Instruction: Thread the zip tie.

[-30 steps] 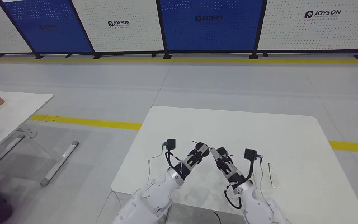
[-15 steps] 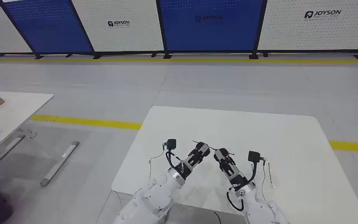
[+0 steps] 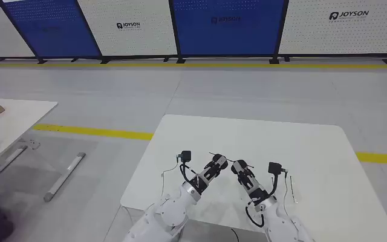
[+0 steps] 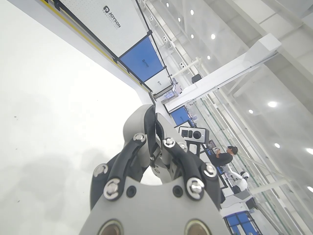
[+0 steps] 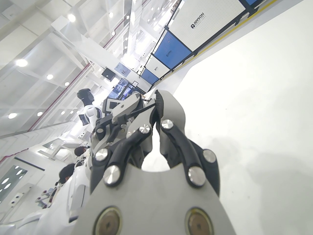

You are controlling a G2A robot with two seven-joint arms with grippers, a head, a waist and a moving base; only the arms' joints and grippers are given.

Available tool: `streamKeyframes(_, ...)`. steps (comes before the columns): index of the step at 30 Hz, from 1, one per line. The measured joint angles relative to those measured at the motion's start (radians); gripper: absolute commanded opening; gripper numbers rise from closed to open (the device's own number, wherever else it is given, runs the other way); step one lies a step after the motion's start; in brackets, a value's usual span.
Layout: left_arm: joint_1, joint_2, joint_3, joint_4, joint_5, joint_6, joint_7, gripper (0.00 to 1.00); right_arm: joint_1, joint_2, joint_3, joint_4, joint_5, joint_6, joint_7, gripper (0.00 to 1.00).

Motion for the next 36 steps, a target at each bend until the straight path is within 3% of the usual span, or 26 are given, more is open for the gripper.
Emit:
streamKeyframes(18,0.002,0.001,-0.001,0.004,0.001,-0.009,-0.012,0.0,0.013,0.002,-0.015,0.008,-0.006,0.019,0.014,0.0)
streamKeyframes(19,0.002,0.001,-0.002,0.005,0.001,-0.009,-0.012,0.0,0.012,0.002,-0.015,0.007,-0.001,0.019,0.012,0.05)
streamKeyframes(21,0.002,0.001,-0.003,0.005,0.001,-0.01,-0.01,0.0,0.011,0.002,-0.015,0.006,0.009,0.018,0.008,0.25)
streamKeyframes(24,0.003,0.001,-0.003,0.005,0.002,-0.01,-0.009,0.0,0.01,0.002,-0.015,0.005,0.012,0.015,0.004,0.33)
streamKeyframes(30,0.002,0.001,-0.004,0.007,0.003,-0.013,-0.008,0.0,0.006,0.002,-0.016,0.004,0.011,0.012,-0.015,0.31)
streamKeyframes(35,0.003,0.002,-0.008,0.009,0.003,-0.015,-0.009,0.0,0.005,0.003,-0.018,0.005,0.012,0.008,-0.024,0.23)
streamKeyframes(36,0.004,0.002,-0.008,0.009,0.003,-0.016,-0.009,0.0,0.004,0.003,-0.018,0.005,0.013,0.007,-0.028,0.17)
